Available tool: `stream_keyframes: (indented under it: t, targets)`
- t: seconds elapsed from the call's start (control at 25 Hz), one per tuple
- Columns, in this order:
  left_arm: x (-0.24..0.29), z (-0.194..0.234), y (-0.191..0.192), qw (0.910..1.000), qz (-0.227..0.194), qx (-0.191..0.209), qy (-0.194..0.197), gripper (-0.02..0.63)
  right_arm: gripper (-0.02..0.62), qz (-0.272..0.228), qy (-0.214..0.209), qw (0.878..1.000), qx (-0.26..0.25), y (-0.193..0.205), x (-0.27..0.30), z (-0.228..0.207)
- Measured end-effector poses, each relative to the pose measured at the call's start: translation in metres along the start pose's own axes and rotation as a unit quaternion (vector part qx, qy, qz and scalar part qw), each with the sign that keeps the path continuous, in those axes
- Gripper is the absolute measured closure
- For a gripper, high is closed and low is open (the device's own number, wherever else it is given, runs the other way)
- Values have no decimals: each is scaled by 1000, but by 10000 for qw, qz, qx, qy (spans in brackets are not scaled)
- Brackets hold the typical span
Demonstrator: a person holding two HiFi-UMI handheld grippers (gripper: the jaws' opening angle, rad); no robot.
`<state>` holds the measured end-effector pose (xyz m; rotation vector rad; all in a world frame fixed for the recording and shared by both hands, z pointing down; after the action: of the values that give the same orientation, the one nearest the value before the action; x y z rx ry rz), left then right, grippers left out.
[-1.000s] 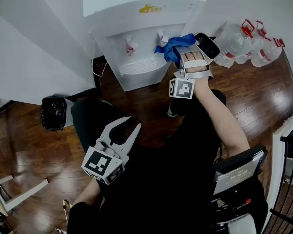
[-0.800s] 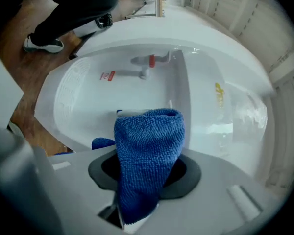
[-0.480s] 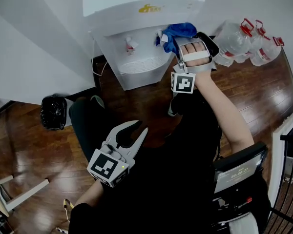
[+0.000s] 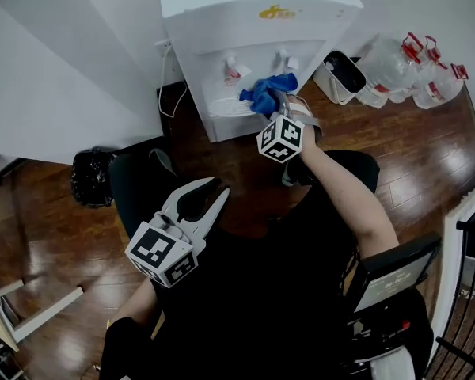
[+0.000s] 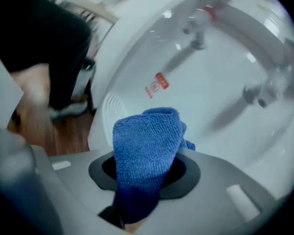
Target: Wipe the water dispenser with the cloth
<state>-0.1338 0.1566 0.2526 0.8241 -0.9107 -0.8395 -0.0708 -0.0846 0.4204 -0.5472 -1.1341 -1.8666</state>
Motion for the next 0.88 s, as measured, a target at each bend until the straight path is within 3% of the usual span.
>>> stream_keyframes:
  t: [0.08,0.2,0.28,0.48,0.56,0.72,0.8,0.88]
  targets:
    - [-2,-5,-5,10000,37,53,56,525,442,-702,88,9871,1435,-24,-9,-13]
    - [-10,-17,-13,9995,78,232,190,525,442,-1335,575,9486,2810,-43,-30,-32]
    - [-15,-18,-17,9993,109,285,208,525,442,-1630,891,9319,3114,-54,-43,-38]
    - [-31,-3,-7,9993,77,279,256,525,442,-2346,1776,9046,3085,-83,-92,-70]
    - [-34,2,1,9993,28,245,286,525,442,-2614,1949,8973,2975,-96,-109,-81]
    - [-37,3,4,9996,64,231,161,525,442,-2609,2177,9090,2416,-104,-112,-78]
    - [-34,4,3,9995,28,273,152,525,442,-2154,2393,9306,1741,-95,-97,-70]
    - [-29,7,3,9996,79,262,98,525,440,-1130,2547,9588,553,-79,-64,-53]
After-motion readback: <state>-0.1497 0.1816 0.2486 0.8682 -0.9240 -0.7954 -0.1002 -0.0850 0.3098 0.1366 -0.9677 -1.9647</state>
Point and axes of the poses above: the fingertips, and each gripper's own axes: x forward along the fingers, z to its left, y out of its underside, the point moved 4 cm from there along -x, backward along the fingers, and after that the axes turned 12 degrees about -y, right-handed, at the moved point
